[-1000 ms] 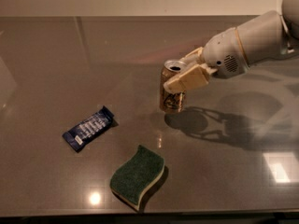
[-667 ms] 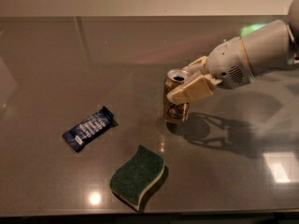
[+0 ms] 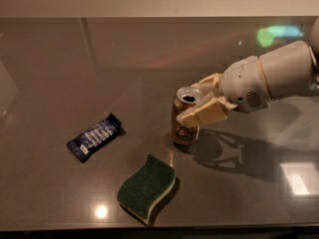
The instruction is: Move orange can near sponge
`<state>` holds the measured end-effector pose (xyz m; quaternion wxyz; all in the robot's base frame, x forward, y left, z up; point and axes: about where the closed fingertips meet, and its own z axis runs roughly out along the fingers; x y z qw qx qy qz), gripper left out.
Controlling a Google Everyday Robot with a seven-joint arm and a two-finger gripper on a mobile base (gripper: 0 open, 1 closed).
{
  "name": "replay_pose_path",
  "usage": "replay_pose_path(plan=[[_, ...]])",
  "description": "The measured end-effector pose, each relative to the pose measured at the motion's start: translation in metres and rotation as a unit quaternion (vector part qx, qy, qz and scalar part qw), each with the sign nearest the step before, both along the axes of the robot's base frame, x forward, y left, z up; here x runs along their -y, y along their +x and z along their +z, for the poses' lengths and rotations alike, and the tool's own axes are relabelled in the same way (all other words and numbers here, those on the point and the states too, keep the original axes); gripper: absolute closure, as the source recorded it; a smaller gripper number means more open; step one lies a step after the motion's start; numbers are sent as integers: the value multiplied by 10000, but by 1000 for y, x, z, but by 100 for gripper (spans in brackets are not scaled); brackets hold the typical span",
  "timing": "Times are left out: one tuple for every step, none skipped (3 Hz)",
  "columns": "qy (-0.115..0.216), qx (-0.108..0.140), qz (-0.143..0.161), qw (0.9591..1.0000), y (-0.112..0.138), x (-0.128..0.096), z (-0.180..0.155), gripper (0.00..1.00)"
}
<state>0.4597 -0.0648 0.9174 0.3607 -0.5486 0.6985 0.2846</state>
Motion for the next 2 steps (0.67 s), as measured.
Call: replay_pose_path(plan=[[154, 53, 115, 9998, -11, -4, -2, 82], [240, 7, 209, 9995, -17, -6, -6, 60]])
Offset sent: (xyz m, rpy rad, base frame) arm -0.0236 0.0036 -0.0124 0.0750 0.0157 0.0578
